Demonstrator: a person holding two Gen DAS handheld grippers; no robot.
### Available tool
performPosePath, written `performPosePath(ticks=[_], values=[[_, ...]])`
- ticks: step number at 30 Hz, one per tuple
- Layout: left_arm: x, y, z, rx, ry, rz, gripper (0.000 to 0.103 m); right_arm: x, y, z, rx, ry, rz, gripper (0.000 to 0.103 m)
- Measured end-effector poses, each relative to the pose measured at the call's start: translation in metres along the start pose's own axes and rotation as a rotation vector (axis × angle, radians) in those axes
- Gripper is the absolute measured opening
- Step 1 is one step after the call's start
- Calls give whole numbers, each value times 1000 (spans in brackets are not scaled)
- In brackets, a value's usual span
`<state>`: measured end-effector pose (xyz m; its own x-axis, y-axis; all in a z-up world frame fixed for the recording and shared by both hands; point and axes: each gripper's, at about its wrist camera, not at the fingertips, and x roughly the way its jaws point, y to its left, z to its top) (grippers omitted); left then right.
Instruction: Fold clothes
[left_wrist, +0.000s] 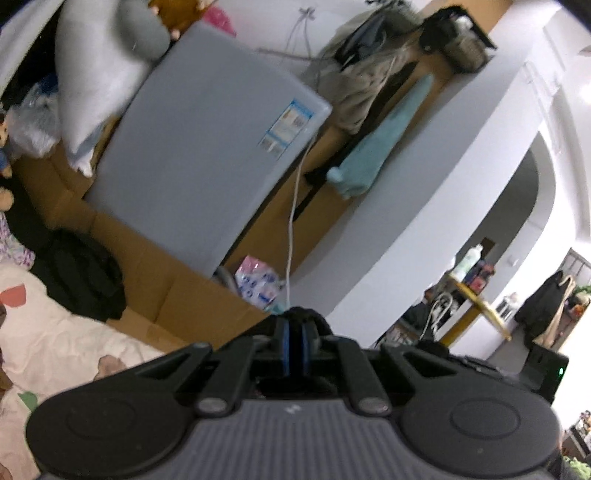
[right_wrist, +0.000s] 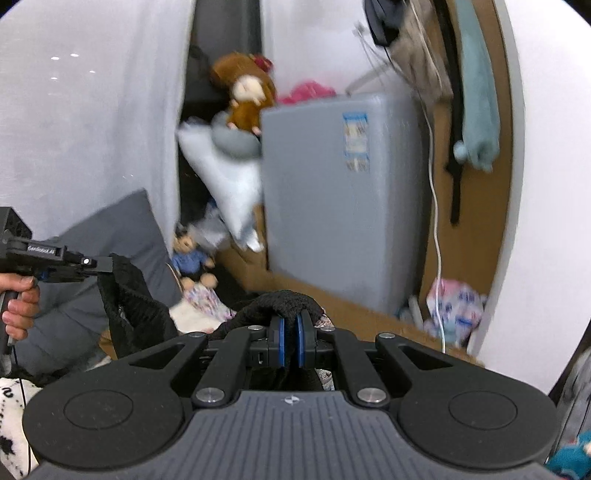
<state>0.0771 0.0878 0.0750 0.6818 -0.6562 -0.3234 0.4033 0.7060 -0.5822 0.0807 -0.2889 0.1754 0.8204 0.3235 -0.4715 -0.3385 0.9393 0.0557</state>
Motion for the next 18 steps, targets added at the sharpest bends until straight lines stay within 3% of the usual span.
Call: performPosePath(ticks=[10, 18], values=[[88, 78, -50, -97, 174, 85, 7, 94, -11, -45, -32, 189, -19, 7], [127, 133, -77, -171, 259, 115, 7, 156, -16, -98, -44, 331, 7, 7]])
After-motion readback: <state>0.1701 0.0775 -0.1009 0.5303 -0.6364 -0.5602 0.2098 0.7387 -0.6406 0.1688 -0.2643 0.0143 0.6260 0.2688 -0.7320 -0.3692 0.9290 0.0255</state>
